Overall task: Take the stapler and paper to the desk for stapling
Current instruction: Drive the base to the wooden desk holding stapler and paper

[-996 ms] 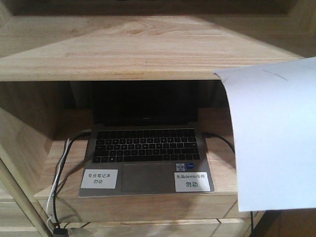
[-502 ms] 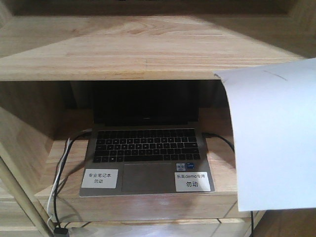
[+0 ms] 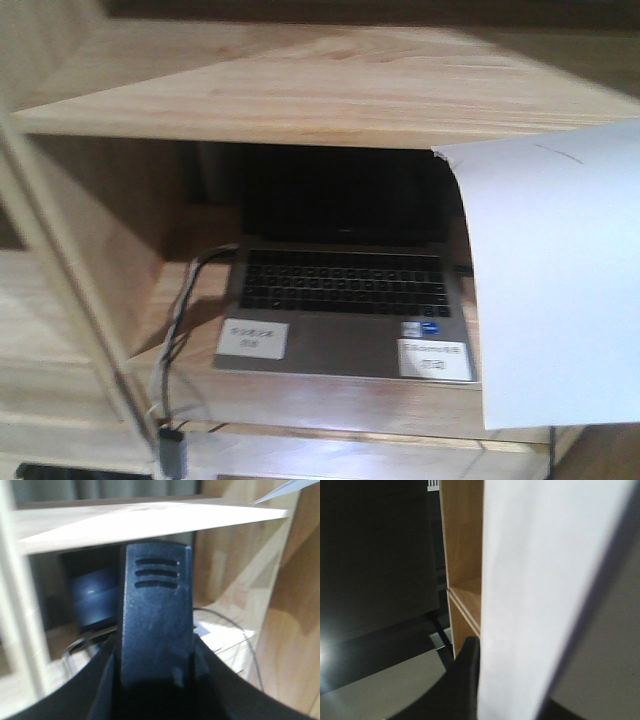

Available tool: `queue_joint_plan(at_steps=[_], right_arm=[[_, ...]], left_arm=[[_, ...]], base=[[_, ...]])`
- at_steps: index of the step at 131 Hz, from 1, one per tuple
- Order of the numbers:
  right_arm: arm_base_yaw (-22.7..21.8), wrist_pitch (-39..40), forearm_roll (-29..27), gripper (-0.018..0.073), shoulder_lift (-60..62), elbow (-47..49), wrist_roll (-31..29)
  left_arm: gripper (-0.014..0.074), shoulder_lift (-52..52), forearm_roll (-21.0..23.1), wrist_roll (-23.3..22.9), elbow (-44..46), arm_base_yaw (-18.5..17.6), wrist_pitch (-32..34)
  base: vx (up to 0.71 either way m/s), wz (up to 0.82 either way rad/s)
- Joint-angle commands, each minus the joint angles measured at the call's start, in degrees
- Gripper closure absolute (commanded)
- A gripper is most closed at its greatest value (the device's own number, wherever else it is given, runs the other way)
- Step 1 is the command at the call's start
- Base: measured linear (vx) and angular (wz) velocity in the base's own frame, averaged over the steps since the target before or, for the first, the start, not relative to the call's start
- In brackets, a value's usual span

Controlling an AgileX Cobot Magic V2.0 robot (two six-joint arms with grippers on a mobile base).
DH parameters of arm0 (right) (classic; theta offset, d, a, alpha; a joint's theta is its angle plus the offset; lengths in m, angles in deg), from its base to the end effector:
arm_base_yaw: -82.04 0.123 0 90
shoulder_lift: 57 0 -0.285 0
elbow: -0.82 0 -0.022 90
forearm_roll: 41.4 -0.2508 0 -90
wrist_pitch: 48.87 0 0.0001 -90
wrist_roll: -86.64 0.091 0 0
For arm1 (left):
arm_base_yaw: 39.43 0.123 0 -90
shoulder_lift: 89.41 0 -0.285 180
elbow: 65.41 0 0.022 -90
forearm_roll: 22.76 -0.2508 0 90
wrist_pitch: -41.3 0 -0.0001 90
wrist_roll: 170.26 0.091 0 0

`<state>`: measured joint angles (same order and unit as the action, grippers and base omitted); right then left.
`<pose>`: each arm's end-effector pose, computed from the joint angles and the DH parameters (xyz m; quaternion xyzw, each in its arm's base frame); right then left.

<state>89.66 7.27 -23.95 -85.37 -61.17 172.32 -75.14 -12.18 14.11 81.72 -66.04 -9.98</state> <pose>0.0479 0.0293 0.3506 0.0703 0.3174 0.6569 0.6803 -0.0221 -0.0035 0.3674 0.2045 0.7256 -0.2159 0.6205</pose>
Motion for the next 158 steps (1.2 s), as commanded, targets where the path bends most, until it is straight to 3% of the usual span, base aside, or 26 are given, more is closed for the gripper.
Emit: queue_joint_plan(at_steps=[1, 158], right_arm=[[-0.4, 2.1, -0.4, 0.0561, -0.5, 1.6, -0.3], [-0.4, 2.1, -0.4, 0.0561, -0.5, 1.6, -0.3]], left_arm=[[0.0603, 1.0, 1.0, -0.1, 1.5, -0.2, 6.2], [0.0603, 1.0, 1.0, -0.1, 1.5, -0.2, 6.2]], base=[[-0.08, 0.35], [-0.11, 0.42]])
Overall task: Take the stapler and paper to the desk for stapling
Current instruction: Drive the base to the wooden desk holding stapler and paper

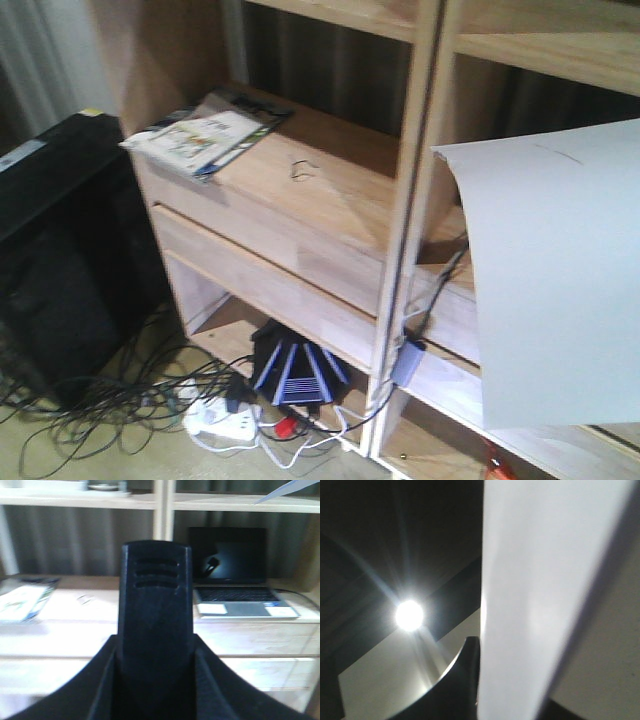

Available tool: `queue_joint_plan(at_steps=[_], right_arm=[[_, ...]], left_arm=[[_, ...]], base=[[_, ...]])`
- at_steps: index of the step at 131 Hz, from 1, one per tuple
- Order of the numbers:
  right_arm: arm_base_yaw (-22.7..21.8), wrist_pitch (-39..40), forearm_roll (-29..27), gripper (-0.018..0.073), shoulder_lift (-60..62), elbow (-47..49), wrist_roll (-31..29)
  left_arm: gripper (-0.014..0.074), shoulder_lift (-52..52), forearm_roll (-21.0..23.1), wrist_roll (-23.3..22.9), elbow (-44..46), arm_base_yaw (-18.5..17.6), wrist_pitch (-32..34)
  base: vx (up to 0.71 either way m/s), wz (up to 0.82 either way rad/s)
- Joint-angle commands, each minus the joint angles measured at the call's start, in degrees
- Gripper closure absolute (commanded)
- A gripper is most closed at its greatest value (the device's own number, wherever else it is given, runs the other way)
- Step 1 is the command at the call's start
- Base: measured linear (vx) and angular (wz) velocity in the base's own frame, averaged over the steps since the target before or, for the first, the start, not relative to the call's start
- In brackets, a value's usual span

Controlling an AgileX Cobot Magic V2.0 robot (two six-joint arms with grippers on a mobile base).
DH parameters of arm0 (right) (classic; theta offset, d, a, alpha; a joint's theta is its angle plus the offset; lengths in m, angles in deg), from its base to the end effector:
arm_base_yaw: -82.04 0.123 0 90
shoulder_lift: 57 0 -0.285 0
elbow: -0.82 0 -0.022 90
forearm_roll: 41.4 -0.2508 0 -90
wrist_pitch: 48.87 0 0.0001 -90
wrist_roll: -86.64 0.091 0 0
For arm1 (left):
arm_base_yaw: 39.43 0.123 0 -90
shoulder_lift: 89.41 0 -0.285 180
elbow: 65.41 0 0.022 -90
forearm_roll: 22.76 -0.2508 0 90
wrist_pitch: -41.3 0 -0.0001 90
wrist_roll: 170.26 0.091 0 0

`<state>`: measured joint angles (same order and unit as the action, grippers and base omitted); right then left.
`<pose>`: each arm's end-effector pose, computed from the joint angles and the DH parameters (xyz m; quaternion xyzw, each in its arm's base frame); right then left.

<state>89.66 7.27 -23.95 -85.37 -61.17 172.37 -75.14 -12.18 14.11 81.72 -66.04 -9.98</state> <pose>0.0479 0.0293 0.3506 0.0704 0.3173 0.6572 0.6800 -0.0221 -0.0035 0.3674 0.2045 0.7256 -0.2159 0.6205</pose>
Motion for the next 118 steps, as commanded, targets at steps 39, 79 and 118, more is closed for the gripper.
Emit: queue_joint_plan(at_steps=[39, 79, 118], right_arm=[[-0.4, 2.1, -0.4, 0.0561, -0.5, 1.6, -0.3], [-0.4, 2.1, -0.4, 0.0561, -0.5, 1.6, -0.3], [-0.4, 2.1, -0.4, 0.0561, -0.5, 1.6, -0.3]], left_arm=[[0.0603, 1.0, 1.0, -0.1, 1.5, -0.2, 6.2], [0.0603, 1.0, 1.0, -0.1, 1.5, -0.2, 6.2], [0.0603, 1.0, 1.0, -0.1, 1.5, -0.2, 6.2]], base=[[-0.13, 0.50], [-0.13, 0.53], [-0.11, 0.54]])
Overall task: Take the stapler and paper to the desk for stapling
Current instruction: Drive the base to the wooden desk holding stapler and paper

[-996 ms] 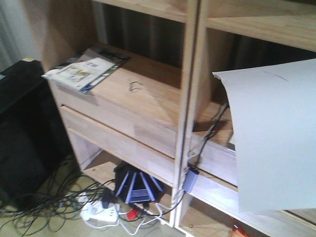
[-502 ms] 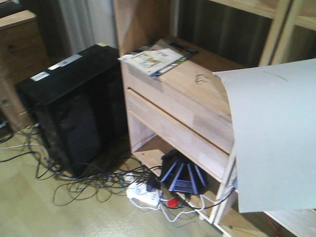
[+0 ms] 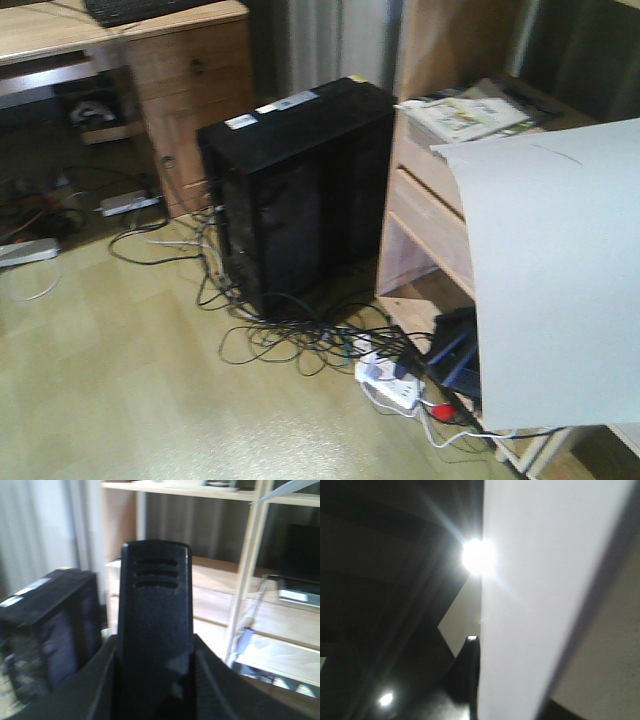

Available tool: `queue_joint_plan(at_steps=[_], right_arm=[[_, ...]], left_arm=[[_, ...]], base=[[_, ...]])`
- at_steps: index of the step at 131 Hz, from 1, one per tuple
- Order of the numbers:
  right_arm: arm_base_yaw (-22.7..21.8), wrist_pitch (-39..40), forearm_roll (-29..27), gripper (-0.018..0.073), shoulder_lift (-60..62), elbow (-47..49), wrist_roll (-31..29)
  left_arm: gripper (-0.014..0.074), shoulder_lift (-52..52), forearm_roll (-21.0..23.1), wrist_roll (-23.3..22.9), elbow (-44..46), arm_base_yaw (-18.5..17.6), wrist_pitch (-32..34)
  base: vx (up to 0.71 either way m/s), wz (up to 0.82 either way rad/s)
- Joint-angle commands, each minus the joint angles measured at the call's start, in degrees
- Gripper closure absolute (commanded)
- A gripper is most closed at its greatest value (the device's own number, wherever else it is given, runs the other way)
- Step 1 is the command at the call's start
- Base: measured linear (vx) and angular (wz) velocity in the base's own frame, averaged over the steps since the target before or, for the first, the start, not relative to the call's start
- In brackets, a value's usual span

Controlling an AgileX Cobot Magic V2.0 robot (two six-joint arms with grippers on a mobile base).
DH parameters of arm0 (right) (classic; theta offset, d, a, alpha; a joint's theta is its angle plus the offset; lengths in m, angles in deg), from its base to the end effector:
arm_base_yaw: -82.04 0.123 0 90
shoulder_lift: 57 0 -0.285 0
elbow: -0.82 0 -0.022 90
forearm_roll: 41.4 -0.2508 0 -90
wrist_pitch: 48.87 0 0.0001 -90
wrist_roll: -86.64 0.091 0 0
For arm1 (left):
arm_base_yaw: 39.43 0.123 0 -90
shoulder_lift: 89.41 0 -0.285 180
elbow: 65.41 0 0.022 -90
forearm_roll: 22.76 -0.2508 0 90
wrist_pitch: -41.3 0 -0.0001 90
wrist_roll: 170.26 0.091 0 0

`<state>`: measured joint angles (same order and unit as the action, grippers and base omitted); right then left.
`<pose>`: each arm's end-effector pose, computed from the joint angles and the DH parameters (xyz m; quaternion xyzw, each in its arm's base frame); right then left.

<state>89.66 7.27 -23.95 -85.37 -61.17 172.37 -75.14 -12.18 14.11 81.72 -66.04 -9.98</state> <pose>0.0479 0.0293 0.3506 0.0704 0.3173 0.6572 0.6800 -0.0221 -0.0035 0.3674 0.2045 0.7256 -0.2159 0.6205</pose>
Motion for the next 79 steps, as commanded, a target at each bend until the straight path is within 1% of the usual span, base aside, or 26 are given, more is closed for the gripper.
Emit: queue_joint_plan(at_steps=[1, 79], right_arm=[[-0.4, 2.1, -0.4, 0.0561, -0.5, 1.6, -0.3], [-0.4, 2.1, -0.4, 0.0561, -0.5, 1.6, -0.3]], left_arm=[[0.0603, 1.0, 1.0, -0.1, 1.5, -0.2, 6.2], [0.0603, 1.0, 1.0, -0.1, 1.5, -0.2, 6.2]], base=[[-0.10, 0.53], [-0.05, 0.50]])
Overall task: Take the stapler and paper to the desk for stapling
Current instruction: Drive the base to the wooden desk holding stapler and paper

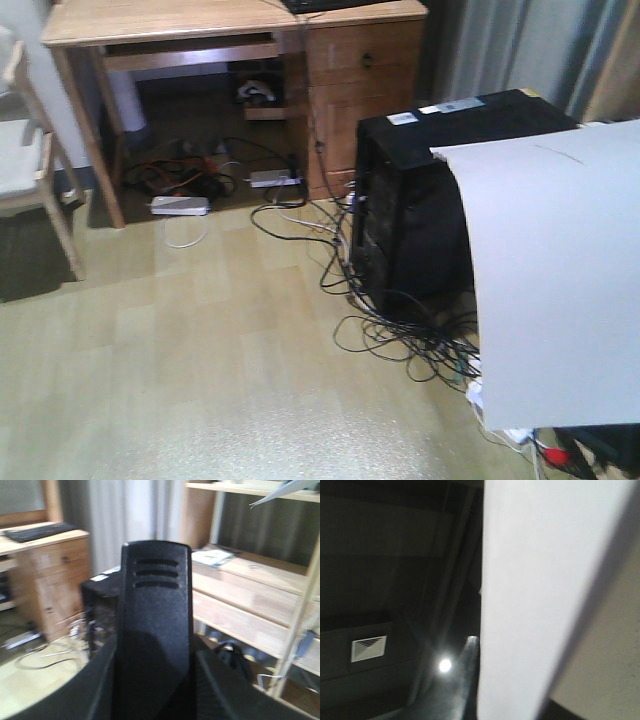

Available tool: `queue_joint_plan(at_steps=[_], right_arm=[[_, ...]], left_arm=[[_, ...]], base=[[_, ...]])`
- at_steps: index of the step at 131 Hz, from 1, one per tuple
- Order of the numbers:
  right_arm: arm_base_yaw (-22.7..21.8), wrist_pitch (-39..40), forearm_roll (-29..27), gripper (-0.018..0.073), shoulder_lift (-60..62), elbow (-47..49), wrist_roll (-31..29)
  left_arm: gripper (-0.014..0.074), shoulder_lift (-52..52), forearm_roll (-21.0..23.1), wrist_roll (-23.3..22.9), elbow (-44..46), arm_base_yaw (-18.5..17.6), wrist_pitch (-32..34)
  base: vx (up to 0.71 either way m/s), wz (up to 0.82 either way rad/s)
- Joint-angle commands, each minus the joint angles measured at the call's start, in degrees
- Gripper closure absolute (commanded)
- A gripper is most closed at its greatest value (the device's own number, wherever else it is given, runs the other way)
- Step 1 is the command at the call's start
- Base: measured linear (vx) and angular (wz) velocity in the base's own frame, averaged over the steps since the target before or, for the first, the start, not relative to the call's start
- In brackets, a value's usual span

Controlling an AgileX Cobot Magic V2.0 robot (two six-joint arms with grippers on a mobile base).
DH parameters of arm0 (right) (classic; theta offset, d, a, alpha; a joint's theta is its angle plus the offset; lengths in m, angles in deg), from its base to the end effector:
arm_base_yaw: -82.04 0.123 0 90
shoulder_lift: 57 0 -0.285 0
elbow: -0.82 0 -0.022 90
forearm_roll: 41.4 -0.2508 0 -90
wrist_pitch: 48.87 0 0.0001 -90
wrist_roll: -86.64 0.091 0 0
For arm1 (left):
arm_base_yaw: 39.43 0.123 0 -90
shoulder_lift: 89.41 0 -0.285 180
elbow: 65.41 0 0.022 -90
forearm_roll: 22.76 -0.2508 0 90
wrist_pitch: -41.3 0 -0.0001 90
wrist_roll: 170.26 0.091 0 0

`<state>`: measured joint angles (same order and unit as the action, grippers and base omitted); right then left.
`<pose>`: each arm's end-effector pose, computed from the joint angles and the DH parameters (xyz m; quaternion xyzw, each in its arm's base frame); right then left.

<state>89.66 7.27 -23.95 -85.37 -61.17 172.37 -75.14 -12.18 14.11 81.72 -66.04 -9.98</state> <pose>0.0479 0.0293 0.3506 0.0704 0.3173 0.6572 0.6800 -0.0221 -0.0035 0.3674 0.2045 0.7256 -0.2159 0.6205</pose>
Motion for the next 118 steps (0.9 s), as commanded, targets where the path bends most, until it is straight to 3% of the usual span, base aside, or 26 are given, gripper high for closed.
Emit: queue_joint_plan(at_steps=[1, 118], right_arm=[[-0.4, 2.1, -0.4, 0.0561, -0.5, 1.6, -0.3], [-0.4, 2.1, -0.4, 0.0561, -0.5, 1.6, -0.3]], left_arm=[[0.0603, 1.0, 1.0, -0.1, 1.5, -0.2, 6.2], [0.0603, 1.0, 1.0, -0.1, 1.5, -0.2, 6.2]], base=[[0.00, 0.43], [0.09, 0.22]])
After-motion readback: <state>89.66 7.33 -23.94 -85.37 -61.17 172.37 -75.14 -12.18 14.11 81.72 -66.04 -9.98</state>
